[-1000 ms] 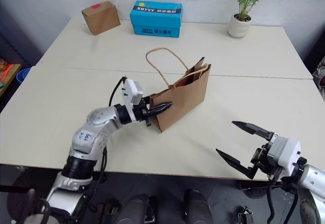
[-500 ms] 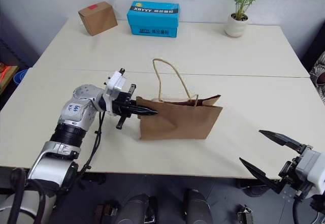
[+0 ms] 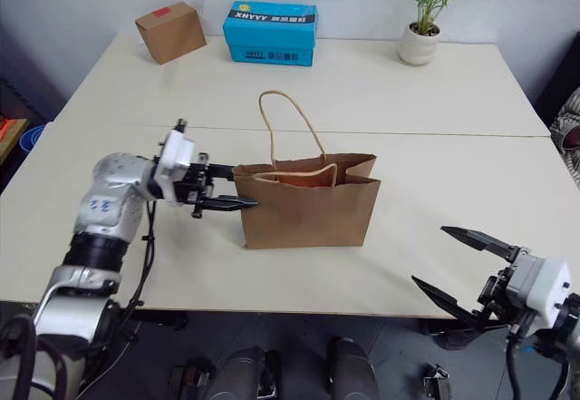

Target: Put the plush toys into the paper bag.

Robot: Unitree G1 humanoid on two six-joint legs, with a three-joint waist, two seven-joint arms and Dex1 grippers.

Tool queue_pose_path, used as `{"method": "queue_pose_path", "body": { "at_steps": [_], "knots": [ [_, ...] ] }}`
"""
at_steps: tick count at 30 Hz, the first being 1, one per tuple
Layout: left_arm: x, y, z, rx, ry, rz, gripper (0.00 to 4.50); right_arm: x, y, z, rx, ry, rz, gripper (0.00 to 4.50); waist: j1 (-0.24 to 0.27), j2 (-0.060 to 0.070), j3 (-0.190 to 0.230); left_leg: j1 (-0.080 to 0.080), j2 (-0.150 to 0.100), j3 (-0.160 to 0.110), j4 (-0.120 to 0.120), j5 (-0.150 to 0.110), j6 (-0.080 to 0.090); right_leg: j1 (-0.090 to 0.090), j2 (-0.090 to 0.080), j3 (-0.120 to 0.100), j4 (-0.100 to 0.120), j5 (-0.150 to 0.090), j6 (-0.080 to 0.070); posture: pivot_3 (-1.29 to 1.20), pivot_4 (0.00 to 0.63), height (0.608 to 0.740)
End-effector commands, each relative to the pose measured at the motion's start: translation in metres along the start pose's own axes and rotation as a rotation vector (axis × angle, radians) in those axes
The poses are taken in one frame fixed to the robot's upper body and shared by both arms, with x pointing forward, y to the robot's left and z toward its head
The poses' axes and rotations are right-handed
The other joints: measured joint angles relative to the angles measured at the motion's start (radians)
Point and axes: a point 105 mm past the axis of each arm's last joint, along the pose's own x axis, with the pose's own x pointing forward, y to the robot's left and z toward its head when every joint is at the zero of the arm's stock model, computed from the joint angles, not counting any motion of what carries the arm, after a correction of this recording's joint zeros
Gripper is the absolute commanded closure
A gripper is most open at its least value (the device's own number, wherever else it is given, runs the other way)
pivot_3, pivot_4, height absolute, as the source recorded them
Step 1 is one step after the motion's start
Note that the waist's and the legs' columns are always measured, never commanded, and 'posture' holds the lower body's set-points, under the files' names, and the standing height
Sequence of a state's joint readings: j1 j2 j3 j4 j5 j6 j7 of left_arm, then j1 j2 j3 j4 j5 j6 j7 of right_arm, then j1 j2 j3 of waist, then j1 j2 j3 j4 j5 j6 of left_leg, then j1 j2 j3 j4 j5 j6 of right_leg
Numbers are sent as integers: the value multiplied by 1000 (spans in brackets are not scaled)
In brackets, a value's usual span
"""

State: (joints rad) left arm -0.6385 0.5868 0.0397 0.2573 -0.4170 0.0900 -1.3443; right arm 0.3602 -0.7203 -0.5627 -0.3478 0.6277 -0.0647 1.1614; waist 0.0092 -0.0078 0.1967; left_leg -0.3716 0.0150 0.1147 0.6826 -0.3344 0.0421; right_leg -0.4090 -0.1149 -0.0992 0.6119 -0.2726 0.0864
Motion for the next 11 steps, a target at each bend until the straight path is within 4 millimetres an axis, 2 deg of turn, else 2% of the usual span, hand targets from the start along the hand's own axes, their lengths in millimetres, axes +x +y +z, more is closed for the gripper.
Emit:
{"method": "queue_pose_path", "body": {
  "at_steps": [1,5,11],
  "knots": [
    [-37,-3,14,24,14,204,1376,-4,-21,7,25,-10,11,0,-9,0,0,0,0,0,0,0,0,0,0,2,0,0,0,0,150,740],
    [-86,-25,0,-17,192,430,1376,-3,-47,8,-31,16,72,0,-15,0,0,1,1,0,0,0,-1,0,-1,3,-2,-1,-1,0,150,740],
    [-121,-66,2,-49,314,536,1376,0,-71,1,-149,55,147,0,-5,0,0,1,1,-2,-1,-2,-2,0,-2,1,-4,-2,-3,0,150,740]
  ]
}}
